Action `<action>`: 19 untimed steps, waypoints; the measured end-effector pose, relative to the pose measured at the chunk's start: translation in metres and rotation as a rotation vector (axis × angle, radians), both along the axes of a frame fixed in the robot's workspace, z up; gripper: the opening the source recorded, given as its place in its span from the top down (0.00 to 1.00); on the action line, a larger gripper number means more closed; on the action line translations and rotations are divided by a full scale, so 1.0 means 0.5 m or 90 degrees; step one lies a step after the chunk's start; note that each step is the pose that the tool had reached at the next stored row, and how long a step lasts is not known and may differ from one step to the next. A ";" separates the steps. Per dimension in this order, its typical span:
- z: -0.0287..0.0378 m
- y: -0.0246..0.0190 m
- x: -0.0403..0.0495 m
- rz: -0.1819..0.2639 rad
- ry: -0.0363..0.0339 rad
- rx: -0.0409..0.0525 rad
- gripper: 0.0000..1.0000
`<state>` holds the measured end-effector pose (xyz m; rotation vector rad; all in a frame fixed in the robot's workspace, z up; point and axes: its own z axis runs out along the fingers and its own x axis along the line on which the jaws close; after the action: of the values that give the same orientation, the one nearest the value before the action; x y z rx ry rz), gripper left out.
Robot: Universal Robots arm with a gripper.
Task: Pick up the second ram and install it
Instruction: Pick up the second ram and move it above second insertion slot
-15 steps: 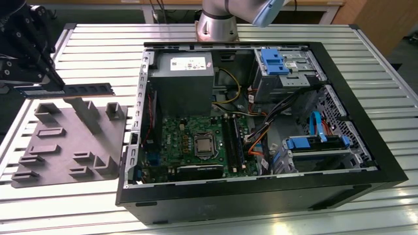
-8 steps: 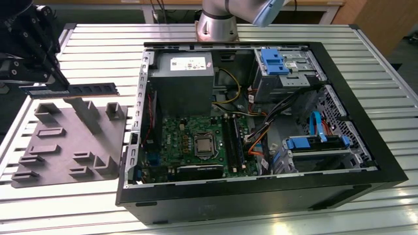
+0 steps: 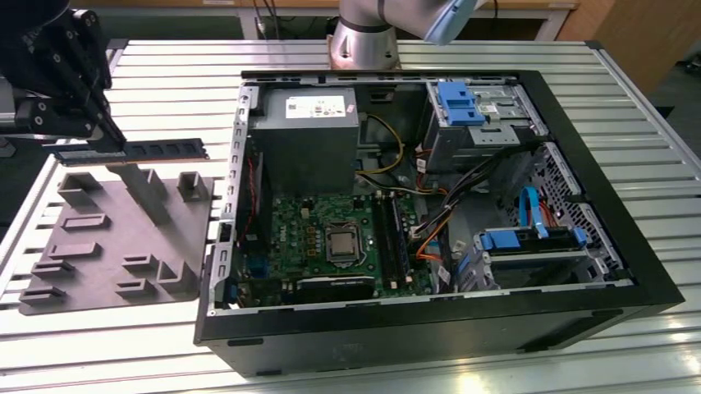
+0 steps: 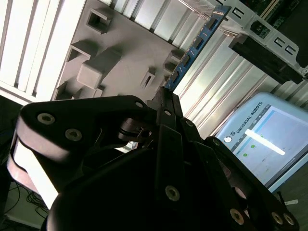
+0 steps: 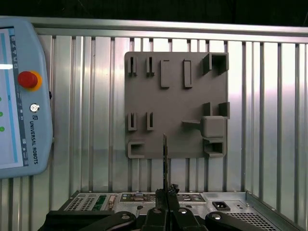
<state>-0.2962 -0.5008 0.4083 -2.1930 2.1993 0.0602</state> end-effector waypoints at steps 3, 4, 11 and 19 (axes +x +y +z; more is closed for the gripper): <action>0.000 0.0000 0.007 0.000 0.0000 0.0000 0.88; 0.000 0.0000 0.009 0.000 0.0000 0.0000 0.88; 0.000 -0.0001 0.023 0.000 0.0000 0.0001 0.88; 0.000 0.0000 0.039 0.000 -0.0001 0.0001 0.88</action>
<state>-0.2769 -0.5009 0.4082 -2.1929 2.1992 0.0601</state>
